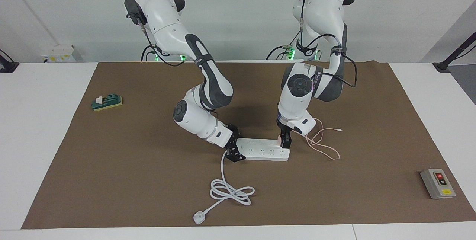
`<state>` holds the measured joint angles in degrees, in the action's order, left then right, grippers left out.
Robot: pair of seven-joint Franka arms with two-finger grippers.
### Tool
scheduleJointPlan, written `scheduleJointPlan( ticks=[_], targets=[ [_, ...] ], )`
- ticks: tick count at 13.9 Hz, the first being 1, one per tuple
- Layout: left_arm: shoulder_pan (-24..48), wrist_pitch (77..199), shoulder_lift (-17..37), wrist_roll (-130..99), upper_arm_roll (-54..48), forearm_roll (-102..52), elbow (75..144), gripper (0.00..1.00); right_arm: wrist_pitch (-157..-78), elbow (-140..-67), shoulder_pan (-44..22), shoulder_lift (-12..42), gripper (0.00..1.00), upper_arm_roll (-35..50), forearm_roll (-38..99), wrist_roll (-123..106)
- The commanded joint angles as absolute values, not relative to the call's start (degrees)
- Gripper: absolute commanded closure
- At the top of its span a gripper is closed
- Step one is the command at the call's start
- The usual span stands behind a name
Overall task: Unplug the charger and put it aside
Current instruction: 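Grasp the pink charger with the left gripper while the right gripper holds the strip, then pull the pink charger out of the strip with the left gripper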
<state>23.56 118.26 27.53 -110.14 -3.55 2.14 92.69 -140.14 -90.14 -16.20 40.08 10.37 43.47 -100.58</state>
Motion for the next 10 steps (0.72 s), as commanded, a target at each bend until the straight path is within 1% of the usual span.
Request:
scheduleJointPlan(
  ticks=[1, 4, 10],
  targets=[
    [24.1, 120.9, 26.5, -110.9, -2.9, 3.6, 94.8, 0.00, -141.4, -89.4, -15.5, 41.7, 0.85, 12.0, 42.5, -100.5],
    [24.0, 120.8, 26.5, -110.2, -2.9, 3.6, 94.9, 0.00, -141.3, -89.5, -15.4, 41.7, 0.87, 12.0, 42.5, -100.5],
    [23.6, 122.2, 26.8, -110.2, -2.9, 4.4, 94.9, 0.01, -141.4, -89.4, -15.4, 41.7, 0.87, 12.4, 42.7, -100.3]
  ],
)
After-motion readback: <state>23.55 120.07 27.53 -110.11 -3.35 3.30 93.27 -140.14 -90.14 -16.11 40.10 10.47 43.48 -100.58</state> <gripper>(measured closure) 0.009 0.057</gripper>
